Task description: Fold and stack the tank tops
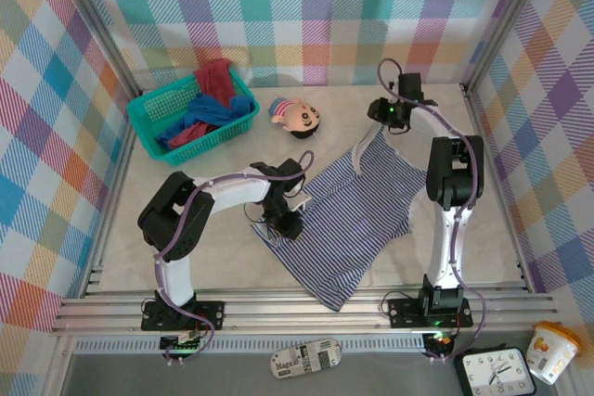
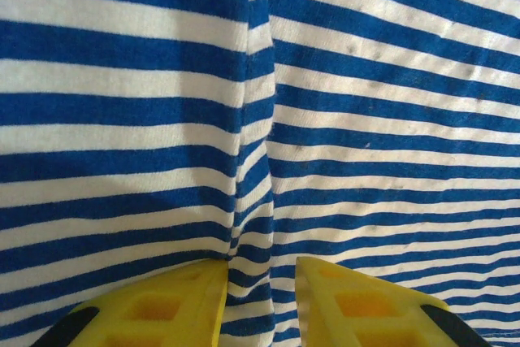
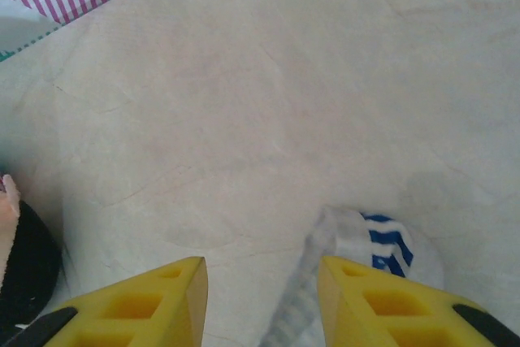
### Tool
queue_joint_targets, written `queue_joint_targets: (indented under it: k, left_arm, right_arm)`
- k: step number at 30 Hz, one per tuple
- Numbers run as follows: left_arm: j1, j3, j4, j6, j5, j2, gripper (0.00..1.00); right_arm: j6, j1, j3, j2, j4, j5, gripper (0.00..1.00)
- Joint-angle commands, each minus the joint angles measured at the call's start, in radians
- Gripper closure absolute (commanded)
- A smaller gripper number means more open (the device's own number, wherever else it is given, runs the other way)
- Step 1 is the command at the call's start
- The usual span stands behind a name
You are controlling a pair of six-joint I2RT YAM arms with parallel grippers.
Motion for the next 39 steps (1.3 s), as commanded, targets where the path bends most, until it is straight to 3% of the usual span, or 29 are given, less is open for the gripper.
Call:
queue_joint_targets:
  k: [1,6,21,34,39]
  left_arm:
    - [-0.002,-0.050,-0.116,-0.017,-0.044,0.055,0.70]
    - [-0.003,-0.064,-0.112,-0.025,-0.041,0.046,0.70]
    - [-0.005,-0.080,-0.110,-0.038,-0.036,0.036,0.70]
    - [-0.006,-0.102,-0.110,-0.045,-0.041,0.020,0.70]
    - [-0.006,-0.124,-0.098,-0.053,-0.038,0.008,0.70]
  right_arm:
    - [-0.071,0.005,0.111,0.065,-0.170,0.096,0.59]
    - [-0.150,0.031,0.172,0.093,-0.270,0.195,0.58]
    - [-0.228,0.088,0.378,0.213,-0.443,0.316,0.58]
    - [-0.275,0.133,0.539,0.316,-0.562,0.408,0.67]
    - [-0.261,0.133,0.580,0.336,-0.594,0.457,0.77]
